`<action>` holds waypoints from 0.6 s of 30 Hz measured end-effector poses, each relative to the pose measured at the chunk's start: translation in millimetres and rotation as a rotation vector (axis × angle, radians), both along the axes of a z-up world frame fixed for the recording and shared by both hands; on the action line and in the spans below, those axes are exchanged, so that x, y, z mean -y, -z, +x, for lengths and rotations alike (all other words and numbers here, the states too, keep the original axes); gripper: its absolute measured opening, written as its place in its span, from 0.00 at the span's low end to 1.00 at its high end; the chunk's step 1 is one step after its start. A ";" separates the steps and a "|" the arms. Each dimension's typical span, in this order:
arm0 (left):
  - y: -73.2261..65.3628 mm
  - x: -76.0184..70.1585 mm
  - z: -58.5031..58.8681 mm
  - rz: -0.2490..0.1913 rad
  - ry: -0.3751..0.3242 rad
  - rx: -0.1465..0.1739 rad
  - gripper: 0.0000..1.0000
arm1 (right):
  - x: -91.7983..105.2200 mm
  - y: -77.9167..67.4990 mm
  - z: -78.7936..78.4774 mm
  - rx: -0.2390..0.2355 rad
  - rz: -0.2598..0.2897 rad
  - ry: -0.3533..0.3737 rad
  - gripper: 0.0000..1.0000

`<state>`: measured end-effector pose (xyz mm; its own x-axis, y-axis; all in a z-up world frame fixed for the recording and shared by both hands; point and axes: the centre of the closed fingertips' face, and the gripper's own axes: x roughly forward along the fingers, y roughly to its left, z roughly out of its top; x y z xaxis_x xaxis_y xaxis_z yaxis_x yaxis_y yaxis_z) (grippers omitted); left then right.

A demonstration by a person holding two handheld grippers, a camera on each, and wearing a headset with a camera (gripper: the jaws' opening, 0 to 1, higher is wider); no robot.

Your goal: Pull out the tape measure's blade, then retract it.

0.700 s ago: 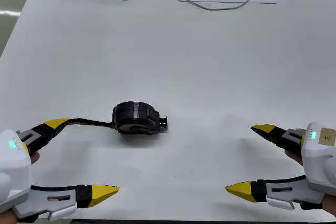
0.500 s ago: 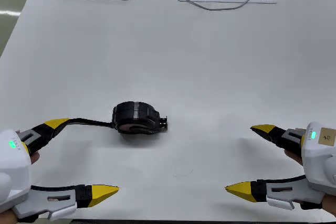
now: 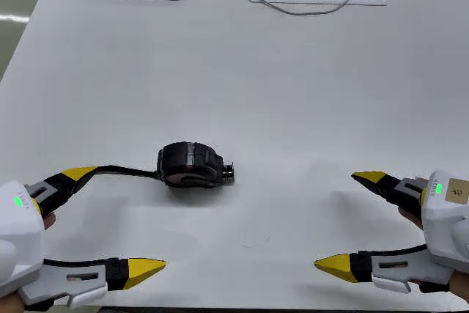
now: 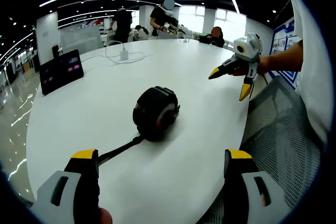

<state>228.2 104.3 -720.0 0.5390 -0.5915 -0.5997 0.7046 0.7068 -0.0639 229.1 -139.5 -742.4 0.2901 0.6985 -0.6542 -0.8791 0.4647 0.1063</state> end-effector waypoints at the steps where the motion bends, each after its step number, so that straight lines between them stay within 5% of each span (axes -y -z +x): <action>1: 0.0 -0.2 -0.1 -0.002 -0.002 -0.004 0.96 | 0.0 -0.2 0.2 0.001 0.001 0.001 0.86; 18: -0.7 -3.3 1.1 0.009 -0.004 0.003 0.88 | -0.8 0.0 -0.2 -0.002 0.001 -0.005 0.83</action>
<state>229.3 107.6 -719.3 0.5431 -0.5838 -0.6035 0.7018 0.7102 -0.0555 228.9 -138.7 -742.4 0.2854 0.7008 -0.6538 -0.8812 0.4600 0.1085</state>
